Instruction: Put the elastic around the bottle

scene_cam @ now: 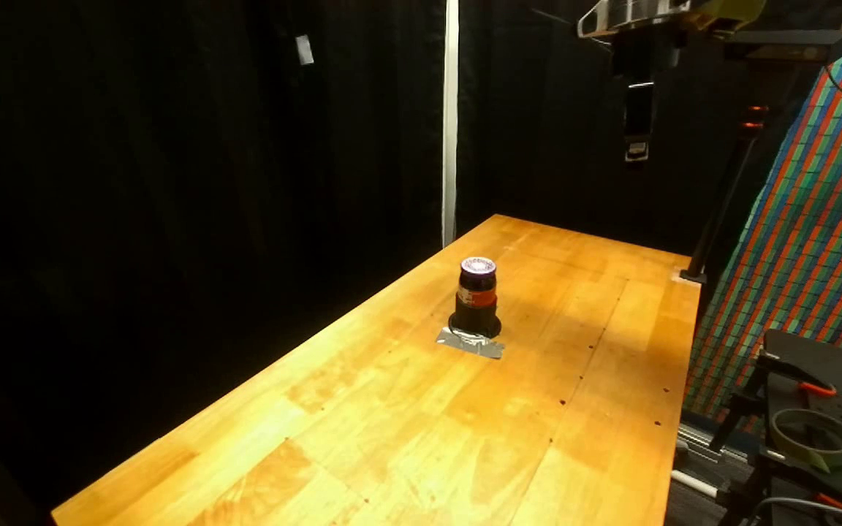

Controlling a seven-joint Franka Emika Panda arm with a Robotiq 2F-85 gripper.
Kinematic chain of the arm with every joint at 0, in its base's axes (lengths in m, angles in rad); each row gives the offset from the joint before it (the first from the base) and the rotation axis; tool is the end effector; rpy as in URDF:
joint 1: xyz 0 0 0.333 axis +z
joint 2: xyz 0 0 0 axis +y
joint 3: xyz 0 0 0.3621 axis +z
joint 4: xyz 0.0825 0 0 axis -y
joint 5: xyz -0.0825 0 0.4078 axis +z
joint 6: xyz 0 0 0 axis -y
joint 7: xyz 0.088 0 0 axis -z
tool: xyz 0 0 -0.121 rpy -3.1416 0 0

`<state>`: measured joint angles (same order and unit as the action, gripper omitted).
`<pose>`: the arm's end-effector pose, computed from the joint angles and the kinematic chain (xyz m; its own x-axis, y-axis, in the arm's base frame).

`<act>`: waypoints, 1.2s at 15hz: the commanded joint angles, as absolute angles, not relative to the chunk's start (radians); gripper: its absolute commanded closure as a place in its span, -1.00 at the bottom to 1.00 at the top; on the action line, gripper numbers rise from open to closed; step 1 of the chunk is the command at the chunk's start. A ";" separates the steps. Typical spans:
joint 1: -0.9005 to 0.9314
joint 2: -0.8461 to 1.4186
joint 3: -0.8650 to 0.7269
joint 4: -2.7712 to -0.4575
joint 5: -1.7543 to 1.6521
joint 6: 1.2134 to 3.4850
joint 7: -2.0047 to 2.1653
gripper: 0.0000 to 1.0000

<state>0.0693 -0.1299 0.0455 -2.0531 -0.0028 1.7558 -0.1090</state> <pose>0.5093 0.0593 0.5054 0.9613 0.2195 -0.1667 0.2210 -0.9752 -0.0097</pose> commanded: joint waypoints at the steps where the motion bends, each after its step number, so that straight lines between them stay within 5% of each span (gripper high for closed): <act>1: 0.075 0.079 0.067 -1.803 -0.051 1.640 -0.100 -1.00; 18: 0.145 0.904 0.056 -0.968 -0.043 1.721 0.063 -1.00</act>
<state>0.1265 0.7590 0.0693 -1.1644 -0.0486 1.7469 0.0333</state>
